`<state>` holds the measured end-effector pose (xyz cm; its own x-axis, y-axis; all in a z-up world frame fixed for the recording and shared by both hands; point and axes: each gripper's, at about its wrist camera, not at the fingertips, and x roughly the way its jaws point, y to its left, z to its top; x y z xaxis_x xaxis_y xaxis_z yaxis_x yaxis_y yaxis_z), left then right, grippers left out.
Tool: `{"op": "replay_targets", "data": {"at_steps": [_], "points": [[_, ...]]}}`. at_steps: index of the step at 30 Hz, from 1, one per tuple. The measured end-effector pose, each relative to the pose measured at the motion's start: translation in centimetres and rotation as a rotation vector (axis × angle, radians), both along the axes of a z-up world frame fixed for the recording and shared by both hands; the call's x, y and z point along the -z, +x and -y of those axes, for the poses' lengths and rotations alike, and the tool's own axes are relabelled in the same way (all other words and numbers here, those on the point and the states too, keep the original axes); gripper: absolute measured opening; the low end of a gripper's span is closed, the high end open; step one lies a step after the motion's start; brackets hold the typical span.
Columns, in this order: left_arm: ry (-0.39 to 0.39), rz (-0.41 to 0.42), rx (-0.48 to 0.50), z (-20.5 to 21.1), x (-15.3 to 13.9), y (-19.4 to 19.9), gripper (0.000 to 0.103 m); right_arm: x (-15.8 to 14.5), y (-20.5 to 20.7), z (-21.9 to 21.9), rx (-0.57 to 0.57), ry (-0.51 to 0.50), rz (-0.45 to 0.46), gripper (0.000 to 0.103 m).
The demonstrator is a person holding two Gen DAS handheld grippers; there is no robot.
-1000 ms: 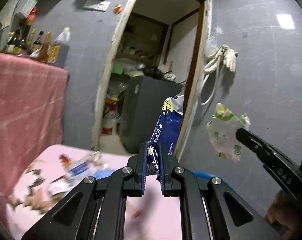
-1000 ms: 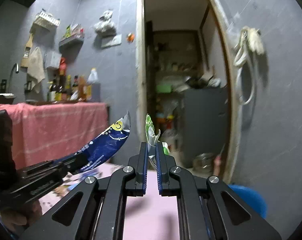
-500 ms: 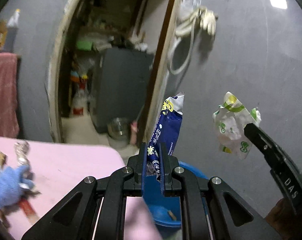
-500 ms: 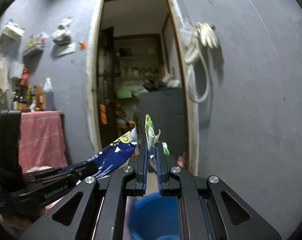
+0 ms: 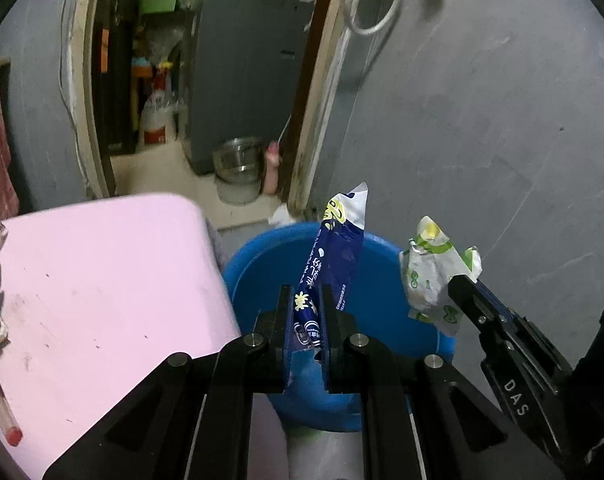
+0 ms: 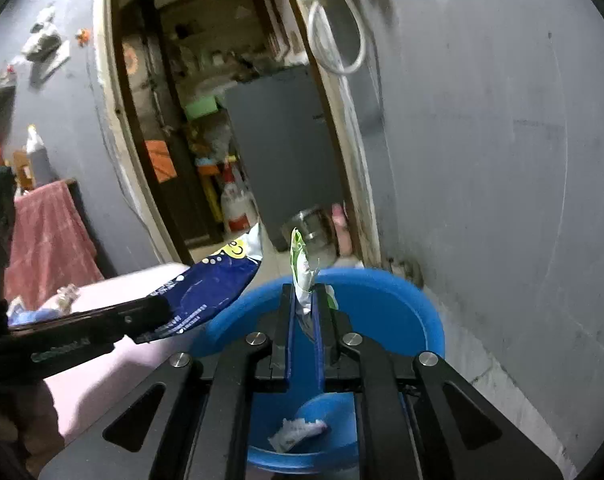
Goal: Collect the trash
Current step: 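Carry both wrappers over the blue bucket and open both tools to drop them, then move both tools back over the table toward the blue towel and paper scraps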
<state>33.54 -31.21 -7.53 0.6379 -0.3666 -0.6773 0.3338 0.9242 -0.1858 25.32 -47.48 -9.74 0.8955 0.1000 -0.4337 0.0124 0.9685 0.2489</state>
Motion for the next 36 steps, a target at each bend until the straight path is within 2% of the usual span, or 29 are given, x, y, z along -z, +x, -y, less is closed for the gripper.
{"op": "replay_targets", "data": {"at_steps": [4,8,10,11,12,14,17,19,24,26,31,33,35,36], "points": [[0.025,-0.047,0.005,0.5,1.3,0.8,0.01,0.7,0.1,0.0,-0.003,-0.01,-0.034,0.008],[0.012,-0.074,0.001,0.4,2.2,1.3,0.014,1.0,0.3,0.2,-0.003,-0.011,-0.057,0.009],[0.021,-0.086,-0.002,0.3,2.3,1.4,0.019,1.0,0.4,0.3,-0.003,-0.007,-0.066,0.01],[0.021,-0.092,-0.002,0.3,2.3,1.2,0.026,1.0,0.5,0.3,-0.004,-0.008,-0.07,0.011],[0.017,-0.099,-0.003,0.3,2.3,1.2,0.029,1.0,0.6,0.3,-0.007,-0.008,-0.075,0.012],[0.011,-0.105,-0.008,0.0,2.2,1.0,0.03,1.1,0.6,0.4,-0.006,-0.005,-0.078,0.023],[0.001,-0.102,-0.017,-0.5,1.9,0.8,0.03,0.8,0.8,0.5,-0.002,-0.003,-0.069,0.025],[-0.015,-0.081,-0.018,-1.0,1.3,0.1,0.03,0.5,0.6,0.5,0.003,-0.006,-0.058,0.025],[-0.087,0.007,-0.04,-3.3,-0.9,-1.5,0.044,-1.7,-1.1,0.0,0.016,-0.038,0.011,0.032],[-0.111,0.043,-0.052,-4.4,-1.8,-2.1,0.047,-3.0,-1.9,-0.4,0.018,-0.051,0.053,0.043],[-0.157,0.158,-0.09,-7.8,-4.9,-4.2,0.06,-6.1,-4.1,-2.4,0.01,-0.076,0.152,0.052],[-0.177,0.196,-0.108,-9.4,-6.1,-5.0,0.074,-7.3,-5.0,-3.3,0.001,-0.074,0.19,0.057],[-0.2,0.232,-0.133,-11.1,-7.2,-5.8,0.082,-8.3,-5.6,-4.2,-0.01,-0.07,0.219,0.072],[-0.204,0.246,-0.145,-11.8,-7.7,-6.3,0.084,-8.8,-6.1,-4.8,-0.017,-0.068,0.237,0.074]]}}
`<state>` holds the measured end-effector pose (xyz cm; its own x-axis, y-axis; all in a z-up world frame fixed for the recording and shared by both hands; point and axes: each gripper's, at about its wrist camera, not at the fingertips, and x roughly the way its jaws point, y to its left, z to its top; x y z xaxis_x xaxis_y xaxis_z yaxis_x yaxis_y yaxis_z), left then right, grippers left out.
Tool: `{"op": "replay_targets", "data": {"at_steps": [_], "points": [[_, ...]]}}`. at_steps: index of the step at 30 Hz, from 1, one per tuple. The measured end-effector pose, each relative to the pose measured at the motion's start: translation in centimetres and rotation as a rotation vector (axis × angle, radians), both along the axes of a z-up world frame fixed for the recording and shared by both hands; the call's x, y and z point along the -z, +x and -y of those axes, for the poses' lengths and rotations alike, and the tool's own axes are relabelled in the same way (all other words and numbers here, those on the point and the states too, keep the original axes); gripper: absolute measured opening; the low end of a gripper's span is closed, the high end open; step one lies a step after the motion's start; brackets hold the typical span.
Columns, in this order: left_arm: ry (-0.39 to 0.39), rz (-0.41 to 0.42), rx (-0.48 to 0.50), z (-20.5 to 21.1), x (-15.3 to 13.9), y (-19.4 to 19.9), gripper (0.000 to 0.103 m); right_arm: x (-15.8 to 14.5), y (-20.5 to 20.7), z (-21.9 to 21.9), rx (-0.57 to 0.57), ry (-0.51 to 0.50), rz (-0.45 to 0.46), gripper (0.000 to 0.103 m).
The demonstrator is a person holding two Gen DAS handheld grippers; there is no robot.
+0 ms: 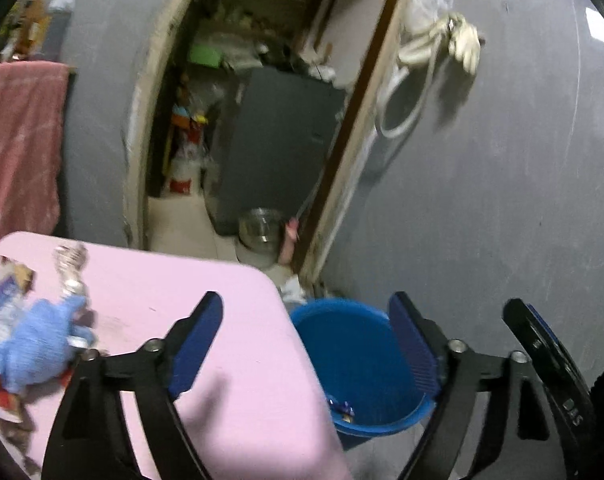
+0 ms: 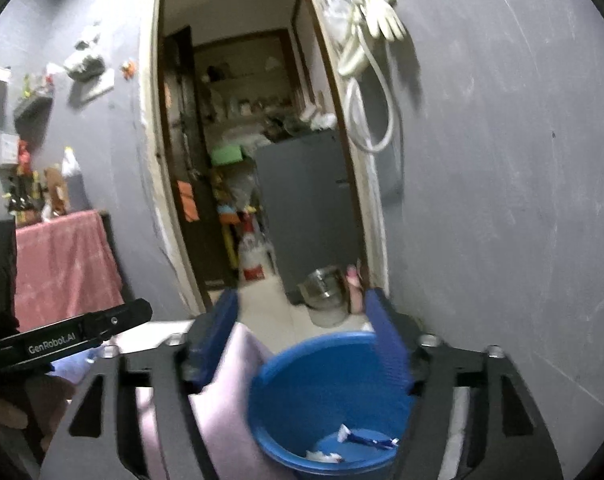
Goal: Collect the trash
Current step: 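Move both tools back over the table toward the blue towel and paper scraps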
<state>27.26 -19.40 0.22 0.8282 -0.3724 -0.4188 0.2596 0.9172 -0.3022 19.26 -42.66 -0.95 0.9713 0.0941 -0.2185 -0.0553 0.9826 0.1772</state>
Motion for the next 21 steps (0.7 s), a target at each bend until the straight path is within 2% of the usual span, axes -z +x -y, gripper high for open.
{"op": "replay_targets", "data": {"at_steps": [1,4,6,11,16,21], "points": [[-0.003,0.012,-0.012,-0.7,-0.4,-0.4,0.085,-0.4,-0.2,-0.5,-0.009,0.0,0.012,0.076],[-0.008,0.048,-0.06,-3.4,-1.7,-1.8,0.096,-1.6,-1.0,-2.1,-0.037,0.0,0.041,0.082],[-0.012,0.084,-0.1,-5.3,-2.6,-3.1,0.098,-2.4,-1.3,-3.2,-0.054,0.001,0.058,0.085],[0.006,0.151,-0.169,-9.8,-4.1,-6.4,0.101,-3.8,-2.5,-6.3,-0.101,0.008,0.089,0.103],[0.042,0.193,-0.222,-13.7,-5.0,-9.1,0.101,-4.5,-3.4,-10.0,-0.175,0.034,0.105,0.103],[0.086,0.221,-0.288,-17.6,-4.8,-11.6,0.101,-4.8,-3.6,-13.7,-0.265,0.053,0.077,0.103]]}}
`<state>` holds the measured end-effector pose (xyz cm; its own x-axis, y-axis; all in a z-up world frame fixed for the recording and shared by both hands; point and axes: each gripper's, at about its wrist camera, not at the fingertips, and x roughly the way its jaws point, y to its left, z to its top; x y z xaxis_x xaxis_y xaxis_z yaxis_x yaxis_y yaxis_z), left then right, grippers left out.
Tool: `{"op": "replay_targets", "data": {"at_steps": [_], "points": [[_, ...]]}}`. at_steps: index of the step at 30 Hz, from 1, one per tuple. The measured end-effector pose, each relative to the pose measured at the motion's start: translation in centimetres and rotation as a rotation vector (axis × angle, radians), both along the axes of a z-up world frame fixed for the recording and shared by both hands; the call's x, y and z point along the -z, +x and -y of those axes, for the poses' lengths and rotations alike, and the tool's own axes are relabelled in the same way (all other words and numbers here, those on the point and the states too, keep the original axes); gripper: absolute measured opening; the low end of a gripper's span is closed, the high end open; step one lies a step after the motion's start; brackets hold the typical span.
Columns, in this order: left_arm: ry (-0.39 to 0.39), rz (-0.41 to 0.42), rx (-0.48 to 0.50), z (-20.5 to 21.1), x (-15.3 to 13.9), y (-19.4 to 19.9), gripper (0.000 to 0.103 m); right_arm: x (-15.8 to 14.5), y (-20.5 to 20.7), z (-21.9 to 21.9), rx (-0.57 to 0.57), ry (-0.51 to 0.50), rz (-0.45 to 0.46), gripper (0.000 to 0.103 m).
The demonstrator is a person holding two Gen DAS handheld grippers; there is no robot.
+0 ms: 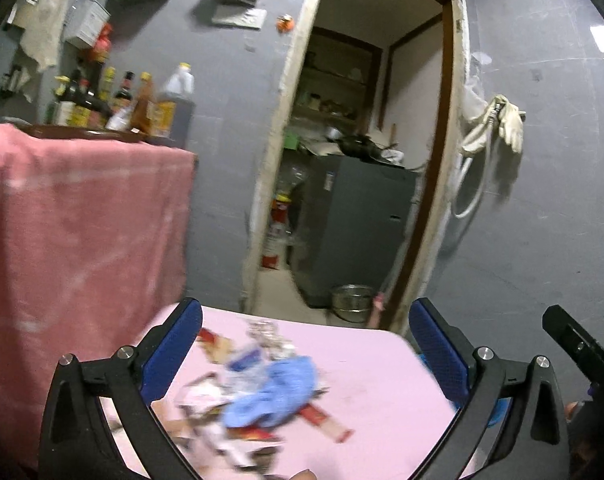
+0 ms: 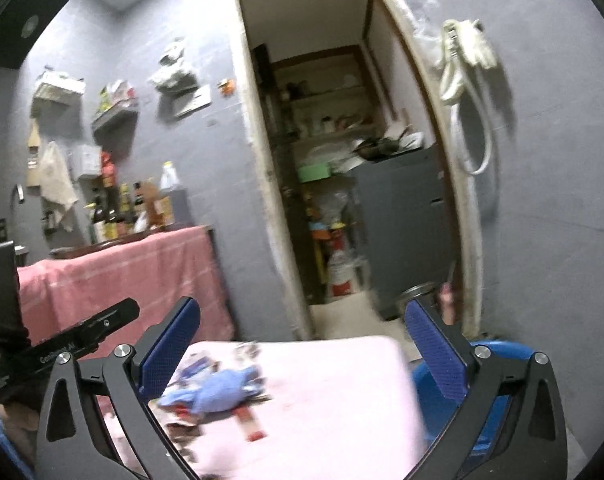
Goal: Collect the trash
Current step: 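Move both tools back over the table toward the blue towel and paper scraps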
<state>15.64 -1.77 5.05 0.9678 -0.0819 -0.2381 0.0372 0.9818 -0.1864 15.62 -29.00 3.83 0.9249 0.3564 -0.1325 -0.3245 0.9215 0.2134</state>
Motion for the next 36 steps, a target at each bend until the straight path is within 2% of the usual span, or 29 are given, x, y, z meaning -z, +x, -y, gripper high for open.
{"op": "replay_targets", "data": {"at_steps": [9,13,19,23,30,33,35,36], "points": [[0.033,-0.011,-0.12,-4.7,3.1,-1.9,0.101,1.6,-0.3,-5.9,-0.07,-0.071,0.025,0.103],[0.031,-0.03,-0.14,-6.1,4.5,-2.0,0.101,2.7,-0.1,-7.7,-0.088,-0.101,0.036,0.103],[0.021,-0.078,-0.147,-7.4,6.3,-1.4,0.101,4.2,1.4,-9.5,-0.111,-0.134,0.003,0.103],[0.016,-0.124,-0.134,-8.0,7.5,-0.7,0.101,5.4,2.8,-10.5,-0.134,-0.162,-0.04,0.103],[0.017,-0.263,-0.099,-8.1,9.3,1.4,0.101,7.3,5.7,-11.8,-0.171,-0.206,-0.156,0.102],[-0.018,-0.327,-0.082,-8.7,9.9,2.2,0.101,8.0,6.7,-12.3,-0.183,-0.216,-0.203,0.094],[-0.062,-0.365,-0.08,-9.3,10.4,2.7,0.1,8.6,7.6,-12.7,-0.185,-0.229,-0.243,0.085],[-0.084,-0.377,-0.077,-9.5,10.5,3.0,0.096,8.8,7.9,-12.9,-0.186,-0.233,-0.257,0.084]]}}
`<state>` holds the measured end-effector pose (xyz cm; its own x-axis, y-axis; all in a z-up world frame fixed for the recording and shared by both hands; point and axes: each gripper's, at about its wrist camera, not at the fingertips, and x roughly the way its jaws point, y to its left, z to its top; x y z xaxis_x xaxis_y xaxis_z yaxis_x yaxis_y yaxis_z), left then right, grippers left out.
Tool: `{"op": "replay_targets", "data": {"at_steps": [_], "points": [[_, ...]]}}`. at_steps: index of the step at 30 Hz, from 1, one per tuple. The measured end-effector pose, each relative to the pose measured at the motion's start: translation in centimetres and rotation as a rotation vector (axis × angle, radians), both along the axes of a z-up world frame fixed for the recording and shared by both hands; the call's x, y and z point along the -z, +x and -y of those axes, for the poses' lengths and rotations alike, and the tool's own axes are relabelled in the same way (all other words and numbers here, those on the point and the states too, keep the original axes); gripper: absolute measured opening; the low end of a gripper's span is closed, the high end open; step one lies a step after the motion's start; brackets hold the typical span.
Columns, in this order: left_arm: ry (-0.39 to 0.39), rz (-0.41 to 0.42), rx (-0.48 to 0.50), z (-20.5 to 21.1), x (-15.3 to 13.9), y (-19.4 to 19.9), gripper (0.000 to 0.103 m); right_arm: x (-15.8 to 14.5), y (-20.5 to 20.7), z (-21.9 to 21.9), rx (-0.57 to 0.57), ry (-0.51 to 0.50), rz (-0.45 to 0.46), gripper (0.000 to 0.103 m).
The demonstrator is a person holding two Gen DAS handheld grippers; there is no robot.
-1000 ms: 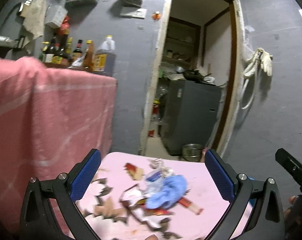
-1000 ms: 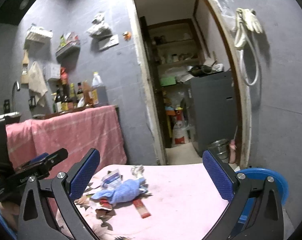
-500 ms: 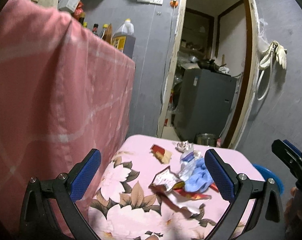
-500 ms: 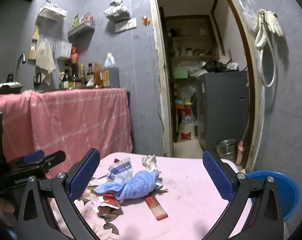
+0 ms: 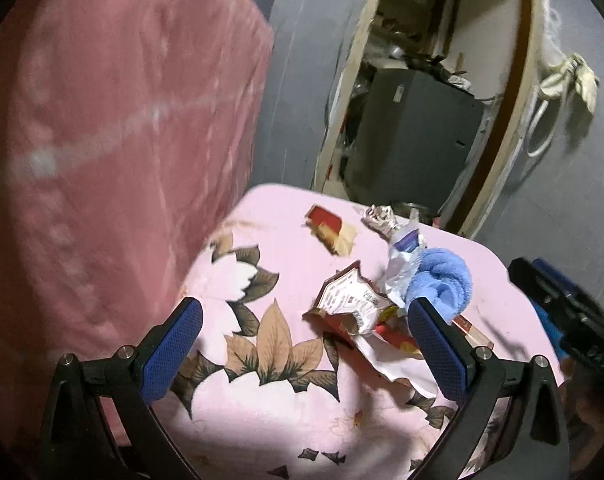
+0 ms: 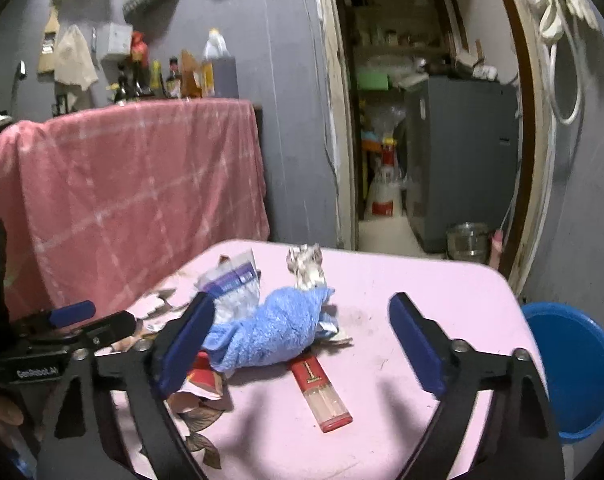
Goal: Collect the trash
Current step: 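Move both tools back over the table toward the blue towel and paper scraps, then grasp the blue towel with the right tool while the left tool grasps a white paper wrapper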
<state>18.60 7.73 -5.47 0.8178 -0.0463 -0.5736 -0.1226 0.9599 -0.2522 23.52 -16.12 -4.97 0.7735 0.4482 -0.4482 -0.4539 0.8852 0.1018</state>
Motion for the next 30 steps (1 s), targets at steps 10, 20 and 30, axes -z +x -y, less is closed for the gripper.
{"op": "replay_targets", "data": {"at_steps": [10,20,30], "points": [[-0.13,-0.089,0.058,-0.6,0.5,2.1,0.064,1.9,3.0,-1.9,-0.031,-0.039,-0.126,0.071],[-0.171,-0.154,0.156,-0.4,0.9,4.0,0.042,3.2,4.1,-2.5,-0.06,-0.043,-0.195,0.048],[-0.161,-0.16,0.193,-0.3,0.9,4.7,0.035,4.0,5.0,-2.3,-0.089,-0.006,-0.281,0.043]]}}
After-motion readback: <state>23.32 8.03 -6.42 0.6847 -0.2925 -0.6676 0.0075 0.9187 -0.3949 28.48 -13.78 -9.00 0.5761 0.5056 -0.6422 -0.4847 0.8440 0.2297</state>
